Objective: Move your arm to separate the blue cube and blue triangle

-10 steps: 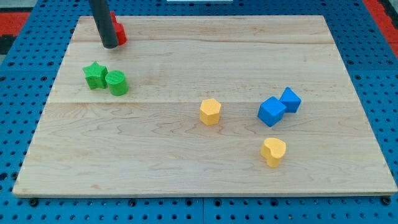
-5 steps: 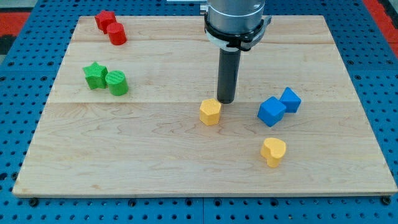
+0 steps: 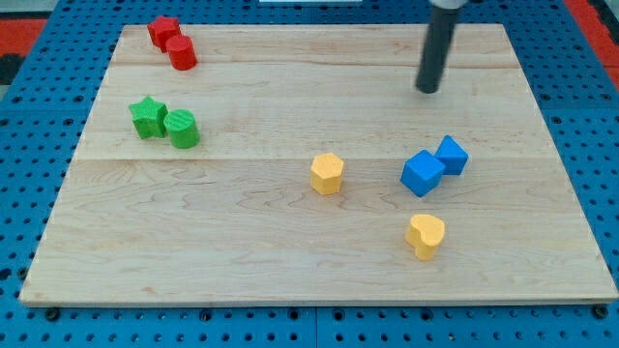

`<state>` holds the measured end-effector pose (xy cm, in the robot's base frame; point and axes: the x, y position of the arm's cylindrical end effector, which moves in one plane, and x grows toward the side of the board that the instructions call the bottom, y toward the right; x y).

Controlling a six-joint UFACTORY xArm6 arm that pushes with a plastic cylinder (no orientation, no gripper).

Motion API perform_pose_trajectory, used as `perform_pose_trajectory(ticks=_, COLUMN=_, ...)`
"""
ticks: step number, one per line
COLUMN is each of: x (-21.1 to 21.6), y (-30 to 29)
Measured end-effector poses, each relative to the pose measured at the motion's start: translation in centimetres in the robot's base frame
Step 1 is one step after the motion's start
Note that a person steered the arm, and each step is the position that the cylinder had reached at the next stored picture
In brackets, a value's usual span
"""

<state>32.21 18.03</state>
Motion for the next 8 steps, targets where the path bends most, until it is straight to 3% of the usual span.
perform_pose_trajectory(ticks=1, x=3.6, y=6.4)
perform_pose_trajectory(ticks=2, x=9.6, y=4.1)
perform_pose_trajectory(ticks=3, x=11.3, y=0.2)
perform_pose_trajectory(ticks=4, x=8.8, y=-1.0)
perform_pose_trajectory(ticks=5, x=7.6, y=3.6)
perform_pose_trajectory(ticks=6, x=9.6, y=7.2)
perform_pose_trajectory(ticks=7, x=15.7, y=2.2)
perform_pose_trajectory(ticks=8, x=11.4, y=-11.6)
